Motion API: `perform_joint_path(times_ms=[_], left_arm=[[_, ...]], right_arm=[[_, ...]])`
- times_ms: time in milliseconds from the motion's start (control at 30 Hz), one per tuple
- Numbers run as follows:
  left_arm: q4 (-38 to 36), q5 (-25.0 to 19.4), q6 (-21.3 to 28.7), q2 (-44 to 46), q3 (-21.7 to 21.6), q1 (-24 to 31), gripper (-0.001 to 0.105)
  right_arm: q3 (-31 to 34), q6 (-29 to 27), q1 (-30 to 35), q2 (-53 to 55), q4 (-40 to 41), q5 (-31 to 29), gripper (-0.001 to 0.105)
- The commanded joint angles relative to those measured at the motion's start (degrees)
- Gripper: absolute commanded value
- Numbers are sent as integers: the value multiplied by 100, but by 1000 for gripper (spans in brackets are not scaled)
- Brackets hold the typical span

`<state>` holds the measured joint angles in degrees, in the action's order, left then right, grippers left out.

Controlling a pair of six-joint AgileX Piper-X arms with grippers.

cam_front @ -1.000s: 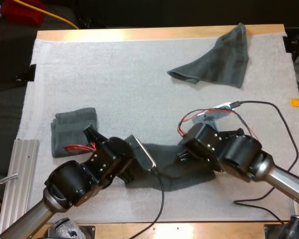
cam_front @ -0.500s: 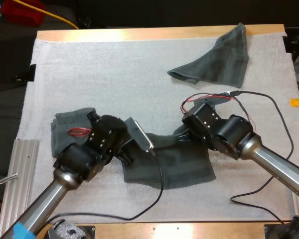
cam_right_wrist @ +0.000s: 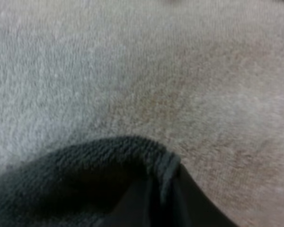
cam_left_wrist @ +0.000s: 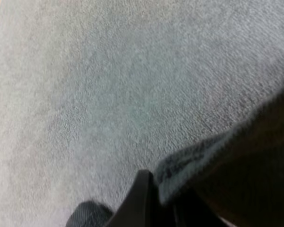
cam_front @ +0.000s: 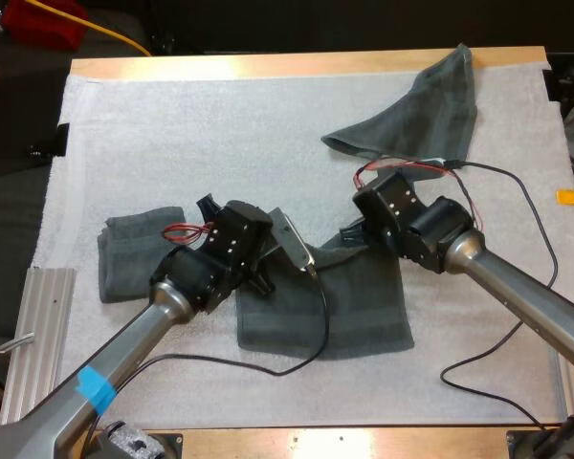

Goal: Pick towel from pile, fold and stack

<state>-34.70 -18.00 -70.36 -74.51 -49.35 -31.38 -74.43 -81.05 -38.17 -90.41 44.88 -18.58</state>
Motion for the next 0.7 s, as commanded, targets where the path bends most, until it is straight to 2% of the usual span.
perform_joint_path(times_ms=[0, 233, 300, 533, 600, 667], left_arm=[[150, -113, 35, -53, -9, 4, 0], [306, -289, 44, -596, -9, 132, 0], [382, -326, 44, -730, -9, 263, 4], [786, -145, 86, -1037, -9, 676, 26], [803, 44, 152, -1084, -9, 739, 36], [912, 67, 172, -1116, -9, 742, 50]], right_arm=[[-6, 17, 69, -34, -74, 106, 2], [-6, 17, 221, -406, -451, 387, 2], [-6, 17, 221, -511, -579, 387, 2], [-6, 17, 268, -915, -1014, 432, 2], [-6, 17, 266, -998, -1096, 425, 6], [-6, 27, 266, -1079, -1242, 426, 15]])
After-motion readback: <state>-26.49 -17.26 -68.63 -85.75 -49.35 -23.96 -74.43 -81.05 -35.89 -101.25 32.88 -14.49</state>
